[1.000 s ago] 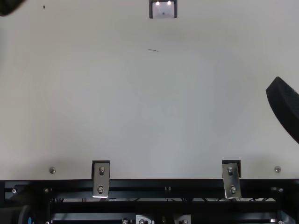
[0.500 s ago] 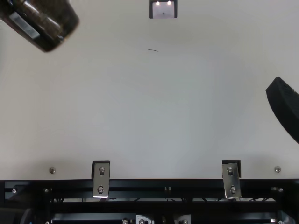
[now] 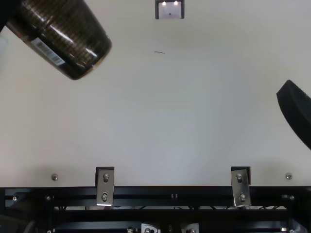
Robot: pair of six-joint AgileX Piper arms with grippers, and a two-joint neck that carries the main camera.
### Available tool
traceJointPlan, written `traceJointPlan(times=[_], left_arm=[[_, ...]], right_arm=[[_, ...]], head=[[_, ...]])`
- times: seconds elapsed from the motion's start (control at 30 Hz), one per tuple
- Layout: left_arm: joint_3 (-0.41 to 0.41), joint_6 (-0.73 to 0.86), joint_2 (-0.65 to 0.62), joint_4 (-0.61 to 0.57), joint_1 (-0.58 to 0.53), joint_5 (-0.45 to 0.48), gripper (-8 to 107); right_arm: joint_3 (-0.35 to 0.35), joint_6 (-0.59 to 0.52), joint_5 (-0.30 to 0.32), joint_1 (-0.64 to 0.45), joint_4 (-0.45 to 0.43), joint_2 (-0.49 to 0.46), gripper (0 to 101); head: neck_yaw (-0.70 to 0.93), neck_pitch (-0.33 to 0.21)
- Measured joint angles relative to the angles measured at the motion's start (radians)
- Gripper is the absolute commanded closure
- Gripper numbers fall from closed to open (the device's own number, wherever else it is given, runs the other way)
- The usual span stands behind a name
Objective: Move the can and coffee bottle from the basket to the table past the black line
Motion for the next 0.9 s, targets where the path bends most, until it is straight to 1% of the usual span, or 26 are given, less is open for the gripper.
traceJointPlan(times=[0.3, 0.43, 0.53, 0.77, 0.9], left_arm=[[-0.02, -0.137, 0.006, 0.108, -0.083, -0.024, 89], [-0.024, -0.192, 0.014, 0.157, -0.116, -0.038, 89], [-0.026, -0.201, 0.016, 0.19, -0.123, -0.046, 89], [-0.026, -0.201, 0.016, 0.19, -0.123, -0.047, 89], [-0.03, -0.182, 0.022, 0.15, -0.106, -0.041, 89]], right_arm=[[0.0, 0.0, 0.0, 0.0, 0.0, 0.0, 0], [0.0, 0.0, 0.0, 0.0, 0.0, 0.0, 0], [0.0, 0.0, 0.0, 0.0, 0.0, 0.0, 0], [0.0, 0.0, 0.0, 0.0, 0.0, 0.0, 0], [0.0, 0.0, 0.0, 0.0, 0.0, 0.0, 0]], head=[[-0.225, 0.0], [-0.23, 0.0], [-0.23, 0.0], [-0.23, 0.0], [-0.23, 0.0]])
